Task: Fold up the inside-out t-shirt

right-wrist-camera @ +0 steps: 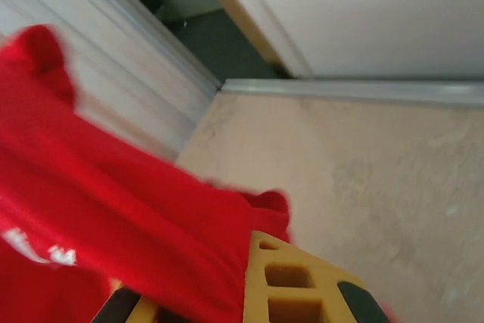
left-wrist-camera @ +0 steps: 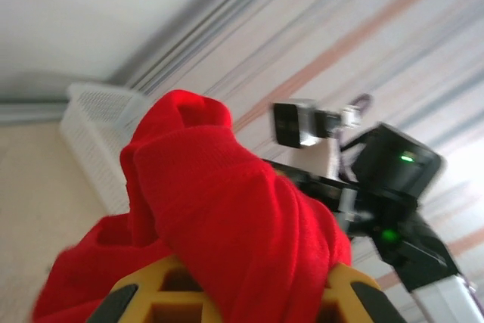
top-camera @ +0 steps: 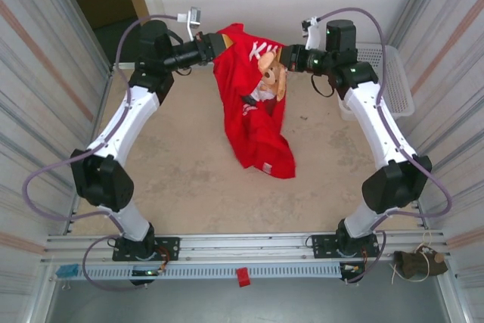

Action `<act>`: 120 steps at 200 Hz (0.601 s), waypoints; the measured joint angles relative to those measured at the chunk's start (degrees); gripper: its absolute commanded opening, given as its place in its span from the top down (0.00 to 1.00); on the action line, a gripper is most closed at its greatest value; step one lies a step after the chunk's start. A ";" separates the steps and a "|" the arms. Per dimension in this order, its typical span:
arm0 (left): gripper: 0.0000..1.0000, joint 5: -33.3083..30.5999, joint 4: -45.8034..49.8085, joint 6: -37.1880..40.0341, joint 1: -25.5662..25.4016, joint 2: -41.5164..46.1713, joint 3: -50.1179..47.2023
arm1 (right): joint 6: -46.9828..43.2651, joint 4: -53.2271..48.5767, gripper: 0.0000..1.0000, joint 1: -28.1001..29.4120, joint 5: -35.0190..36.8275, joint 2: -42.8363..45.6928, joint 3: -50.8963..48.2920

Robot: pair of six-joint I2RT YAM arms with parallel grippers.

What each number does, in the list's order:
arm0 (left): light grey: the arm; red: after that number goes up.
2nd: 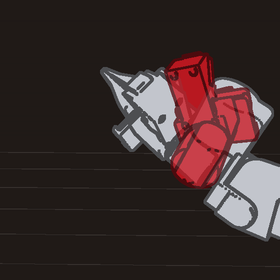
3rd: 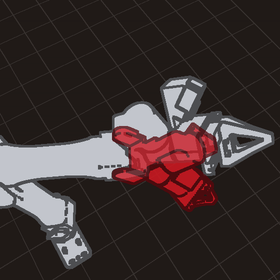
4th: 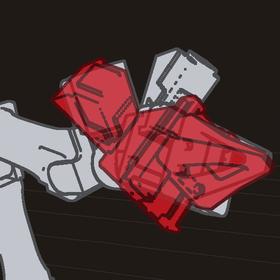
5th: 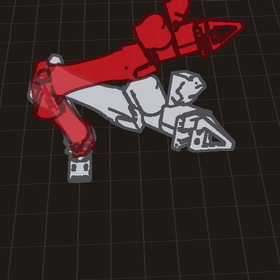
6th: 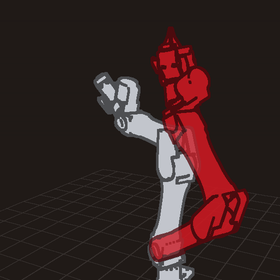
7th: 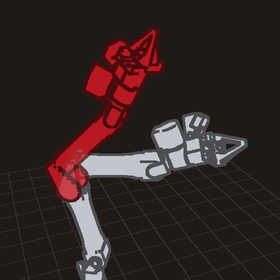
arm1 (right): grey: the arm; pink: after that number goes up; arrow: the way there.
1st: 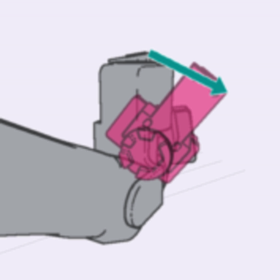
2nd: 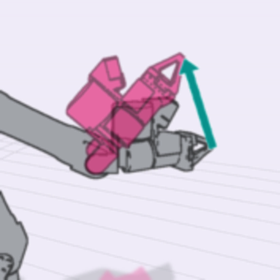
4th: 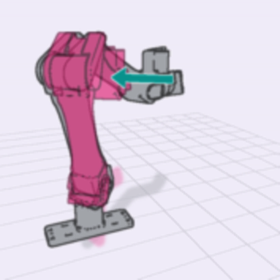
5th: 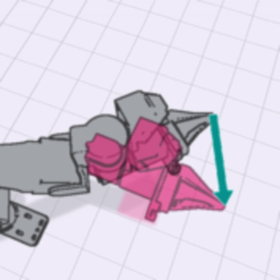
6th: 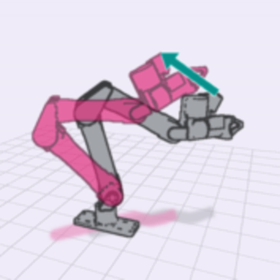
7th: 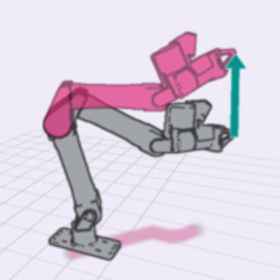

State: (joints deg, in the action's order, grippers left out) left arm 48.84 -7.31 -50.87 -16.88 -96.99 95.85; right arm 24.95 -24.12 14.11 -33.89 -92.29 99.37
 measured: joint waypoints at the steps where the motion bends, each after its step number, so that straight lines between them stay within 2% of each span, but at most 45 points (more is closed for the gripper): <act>1: 1.00 0.00 0.15 0.00 0.02 -0.04 0.00 | 0.04 0.02 1.00 -0.02 -0.09 0.09 -0.07; 31: 0.98 1.16 -0.98 -0.42 0.76 -0.04 0.57 | 3.63 7.39 1.00 -2.19 -3.08 9.53 -2.21; 38: 0.95 1.97 -2.34 -0.44 0.44 0.28 0.92 | 4.42 9.05 1.00 -2.47 -3.82 12.02 -2.25; 49: 0.84 3.15 -4.42 -0.46 -0.35 1.11 1.60 | 5.11 11.52 1.00 -2.49 -4.87 15.10 -2.25; 64: 0.81 3.85 -7.23 -1.31 -0.55 2.78 2.10 | 7.06 14.27 1.00 -3.17 -6.95 17.27 -2.40; 75: 0.79 2.91 -8.26 -2.08 1.27 4.07 2.08 | 8.28 16.26 1.00 -4.61 -7.54 17.88 -2.51; 82: 0.73 1.97 -8.81 -2.40 2.91 4.55 1.97 | 9.03 17.35 1.00 -5.64 -7.82 18.05 -2.56; 94: 0.56 0.37 -9.77 -3.21 5.22 5.11 0.98 | 9.57 18.53 1.00 -6.84 -8.39 18.01 -2.62; 120: 0.46 -1.92 -10.47 -3.45 6.58 6.21 -4.52 | 9.57 18.51 1.00 -6.99 -10.40 16.96 -3.21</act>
State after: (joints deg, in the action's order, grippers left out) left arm 46.92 -17.78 -54.33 -10.31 -90.78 91.33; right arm 34.52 -5.61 7.11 -44.29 -75.33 96.16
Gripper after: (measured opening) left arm 0.490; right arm 0.047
